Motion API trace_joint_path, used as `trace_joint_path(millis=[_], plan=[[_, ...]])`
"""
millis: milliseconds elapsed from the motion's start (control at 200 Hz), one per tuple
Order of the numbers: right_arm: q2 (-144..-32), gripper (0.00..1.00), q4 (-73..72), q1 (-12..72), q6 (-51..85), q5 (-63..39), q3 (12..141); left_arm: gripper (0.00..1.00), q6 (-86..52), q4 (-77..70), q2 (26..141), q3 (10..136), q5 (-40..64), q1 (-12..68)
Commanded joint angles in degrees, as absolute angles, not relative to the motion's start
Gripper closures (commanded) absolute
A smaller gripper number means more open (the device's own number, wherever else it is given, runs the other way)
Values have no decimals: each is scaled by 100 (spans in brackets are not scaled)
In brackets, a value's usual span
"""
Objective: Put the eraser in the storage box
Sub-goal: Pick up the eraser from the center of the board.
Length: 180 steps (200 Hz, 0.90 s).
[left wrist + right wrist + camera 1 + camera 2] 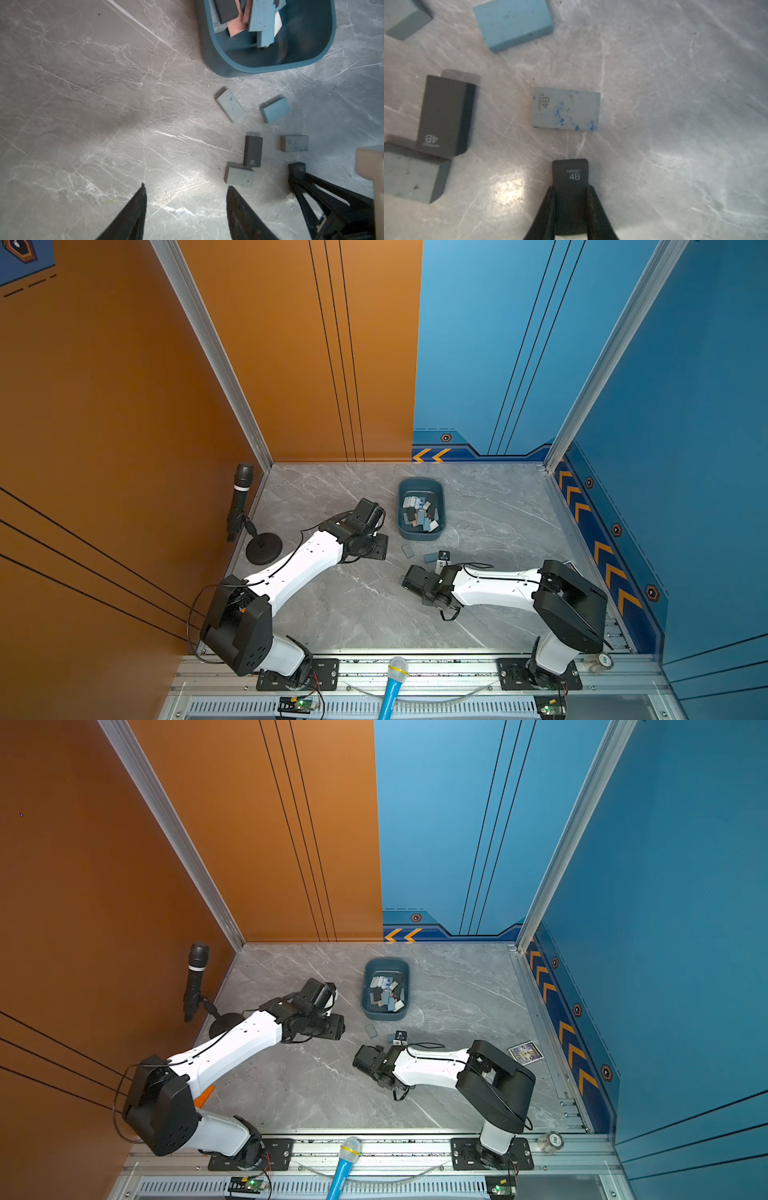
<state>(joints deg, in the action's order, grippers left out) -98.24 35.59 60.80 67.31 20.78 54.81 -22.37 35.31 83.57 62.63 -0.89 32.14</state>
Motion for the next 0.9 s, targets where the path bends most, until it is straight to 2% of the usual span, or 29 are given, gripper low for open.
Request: trace_joint_path(millis=[0,896], plan=[[-9915,79,3753,6056,6583,1581,5339,38,-2320,3516,8402,6205,1,3155],[-9168,77,4762,5735,5801,1816,6230,38,-2368,3516,8550,6249,24,3122]])
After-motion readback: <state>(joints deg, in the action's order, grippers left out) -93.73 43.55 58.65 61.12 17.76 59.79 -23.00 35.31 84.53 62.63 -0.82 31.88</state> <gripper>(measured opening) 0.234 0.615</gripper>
